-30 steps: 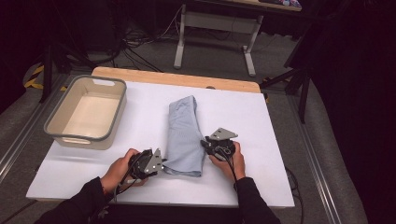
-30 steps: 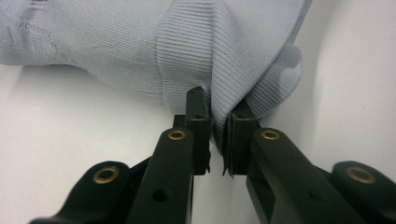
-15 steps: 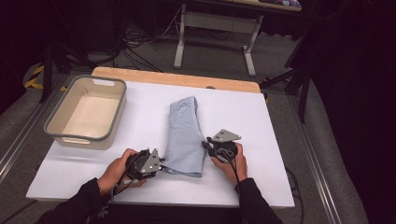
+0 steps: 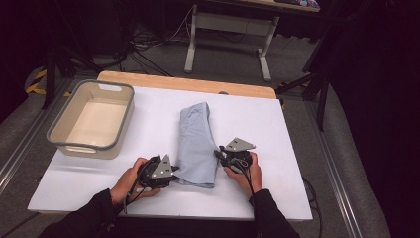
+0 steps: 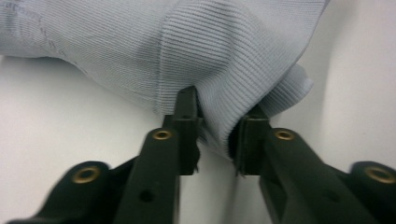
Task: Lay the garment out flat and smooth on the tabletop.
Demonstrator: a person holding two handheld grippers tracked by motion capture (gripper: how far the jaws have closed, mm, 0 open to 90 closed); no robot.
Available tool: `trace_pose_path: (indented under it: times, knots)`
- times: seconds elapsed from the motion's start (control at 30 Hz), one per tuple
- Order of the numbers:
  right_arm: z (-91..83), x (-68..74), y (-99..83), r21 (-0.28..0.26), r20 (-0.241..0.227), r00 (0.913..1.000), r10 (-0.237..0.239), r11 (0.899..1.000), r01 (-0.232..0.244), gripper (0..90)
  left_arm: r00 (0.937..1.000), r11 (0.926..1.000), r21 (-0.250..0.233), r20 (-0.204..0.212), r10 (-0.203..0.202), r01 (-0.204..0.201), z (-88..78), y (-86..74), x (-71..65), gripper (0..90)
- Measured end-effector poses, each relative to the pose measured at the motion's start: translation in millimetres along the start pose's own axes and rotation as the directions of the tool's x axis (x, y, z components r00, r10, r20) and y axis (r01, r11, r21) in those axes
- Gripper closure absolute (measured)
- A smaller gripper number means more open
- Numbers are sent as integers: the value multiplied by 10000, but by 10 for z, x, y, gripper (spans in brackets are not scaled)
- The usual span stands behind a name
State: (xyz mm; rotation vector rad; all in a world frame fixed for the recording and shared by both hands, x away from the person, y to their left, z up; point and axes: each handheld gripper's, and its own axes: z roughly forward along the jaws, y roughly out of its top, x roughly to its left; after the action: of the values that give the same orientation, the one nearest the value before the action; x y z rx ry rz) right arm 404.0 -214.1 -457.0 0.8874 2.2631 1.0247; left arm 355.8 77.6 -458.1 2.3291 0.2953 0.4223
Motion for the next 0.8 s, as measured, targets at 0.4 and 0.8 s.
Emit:
trace_pose_path:
  times: [0.4, 0.8]
  knots:
    - [-9, 3, -2, 23, -41, 10000, -24, 10000, 24, 701, 9979, 9984, 293, -404, 497, -485, -29, -1, 24, 842]
    - [-26, 4, -5, 58, -61, 10000, -36, 10000, 36, 691, 9996, 9993, 259, 66, 260, -262, -151, -52, 51, 829]
